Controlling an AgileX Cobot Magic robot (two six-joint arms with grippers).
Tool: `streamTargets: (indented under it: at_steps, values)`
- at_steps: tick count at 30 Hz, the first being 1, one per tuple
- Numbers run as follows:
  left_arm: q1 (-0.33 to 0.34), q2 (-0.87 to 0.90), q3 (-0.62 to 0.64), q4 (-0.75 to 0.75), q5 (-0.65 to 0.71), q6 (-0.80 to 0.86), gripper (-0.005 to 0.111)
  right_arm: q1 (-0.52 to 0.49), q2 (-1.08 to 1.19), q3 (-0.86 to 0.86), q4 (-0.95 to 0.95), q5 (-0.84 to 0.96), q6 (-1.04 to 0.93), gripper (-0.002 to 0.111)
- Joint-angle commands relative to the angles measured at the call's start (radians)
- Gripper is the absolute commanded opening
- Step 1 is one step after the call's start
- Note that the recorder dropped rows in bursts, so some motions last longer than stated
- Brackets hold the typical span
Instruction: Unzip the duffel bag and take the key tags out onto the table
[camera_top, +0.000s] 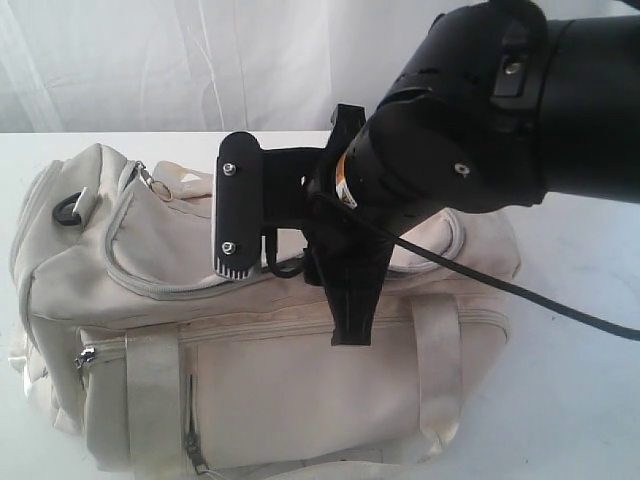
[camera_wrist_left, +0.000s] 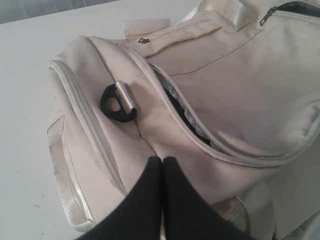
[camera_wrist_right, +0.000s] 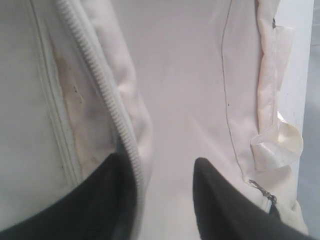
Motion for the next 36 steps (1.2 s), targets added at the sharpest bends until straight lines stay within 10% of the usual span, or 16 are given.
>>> streamTargets:
  at_steps: [1,29,36]
  values:
    - [-0.003,-0.01,0.005,-0.012,0.005,0.006,0.001,-0.001,-0.013,-0.006,-0.028,0.002,0.012,0.043]
    - [-0.003,-0.01,0.005,-0.012,0.005,0.006,0.001,-0.001,0.027,0.008,0.075,0.003,0.122,0.042]
    - [-0.003,-0.01,0.005,-0.012,0.005,0.006,0.001,-0.003,0.039,-0.026,-0.048,-0.136,0.212,0.0]
